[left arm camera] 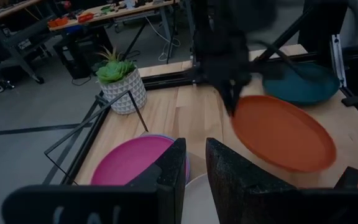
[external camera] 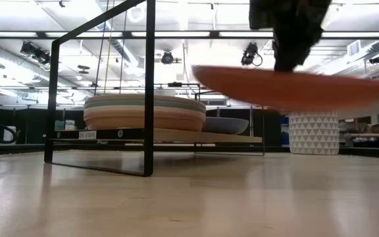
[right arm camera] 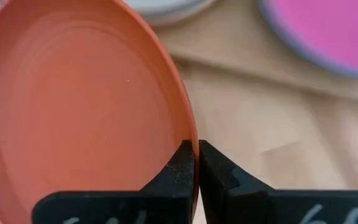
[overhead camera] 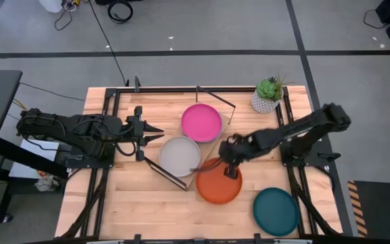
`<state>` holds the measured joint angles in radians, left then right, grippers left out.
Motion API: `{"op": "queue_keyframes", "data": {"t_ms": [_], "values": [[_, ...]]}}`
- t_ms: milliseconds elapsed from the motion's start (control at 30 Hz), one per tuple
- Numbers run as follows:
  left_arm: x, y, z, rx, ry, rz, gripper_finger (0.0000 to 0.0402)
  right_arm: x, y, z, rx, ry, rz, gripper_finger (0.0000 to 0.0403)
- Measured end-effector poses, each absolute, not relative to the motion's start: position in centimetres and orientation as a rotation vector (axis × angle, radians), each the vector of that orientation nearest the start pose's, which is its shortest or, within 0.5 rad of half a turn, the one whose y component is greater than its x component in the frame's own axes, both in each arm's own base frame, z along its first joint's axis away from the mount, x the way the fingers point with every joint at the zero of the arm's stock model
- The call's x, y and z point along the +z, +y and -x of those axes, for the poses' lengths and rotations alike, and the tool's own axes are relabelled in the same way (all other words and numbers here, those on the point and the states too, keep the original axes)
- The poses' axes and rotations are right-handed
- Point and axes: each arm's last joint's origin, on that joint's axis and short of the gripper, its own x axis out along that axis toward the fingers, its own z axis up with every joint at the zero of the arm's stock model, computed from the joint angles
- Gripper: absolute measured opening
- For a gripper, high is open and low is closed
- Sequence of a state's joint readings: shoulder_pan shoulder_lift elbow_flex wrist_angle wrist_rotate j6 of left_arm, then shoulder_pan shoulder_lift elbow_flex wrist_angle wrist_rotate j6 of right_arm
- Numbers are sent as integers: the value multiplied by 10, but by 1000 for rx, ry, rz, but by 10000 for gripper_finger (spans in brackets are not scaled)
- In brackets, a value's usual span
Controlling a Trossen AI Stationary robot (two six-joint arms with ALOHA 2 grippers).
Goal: Place and stack plates onto a shelf
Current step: Stack the orange plate on top of the pink plate on the shelf
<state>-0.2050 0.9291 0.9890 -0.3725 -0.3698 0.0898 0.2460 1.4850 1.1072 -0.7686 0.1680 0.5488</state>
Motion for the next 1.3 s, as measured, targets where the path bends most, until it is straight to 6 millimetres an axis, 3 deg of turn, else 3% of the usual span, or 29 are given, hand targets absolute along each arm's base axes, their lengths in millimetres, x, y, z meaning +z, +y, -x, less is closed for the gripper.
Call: {"op": "queue_keyframes", "data": {"t_ms": [167,367,567,867,1033,1300], "values": [[360,-29,-191,150,307,-177,68,275,33,-268,-289,965,-293,12],[361,-29,-191,150,306,-176,68,284,-9,-275,-402,840,-320,12],[360,-29,-191,151,307,-170,68,284,-52,-292,-462,704,-338,19],[360,-29,-191,153,307,-159,68,262,-115,-291,-658,741,-352,27],[360,-29,-191,153,308,-160,68,260,-126,-289,-643,741,-390,64],[359,-29,-191,152,323,-164,68,264,-118,-290,-604,732,-350,98]]}}
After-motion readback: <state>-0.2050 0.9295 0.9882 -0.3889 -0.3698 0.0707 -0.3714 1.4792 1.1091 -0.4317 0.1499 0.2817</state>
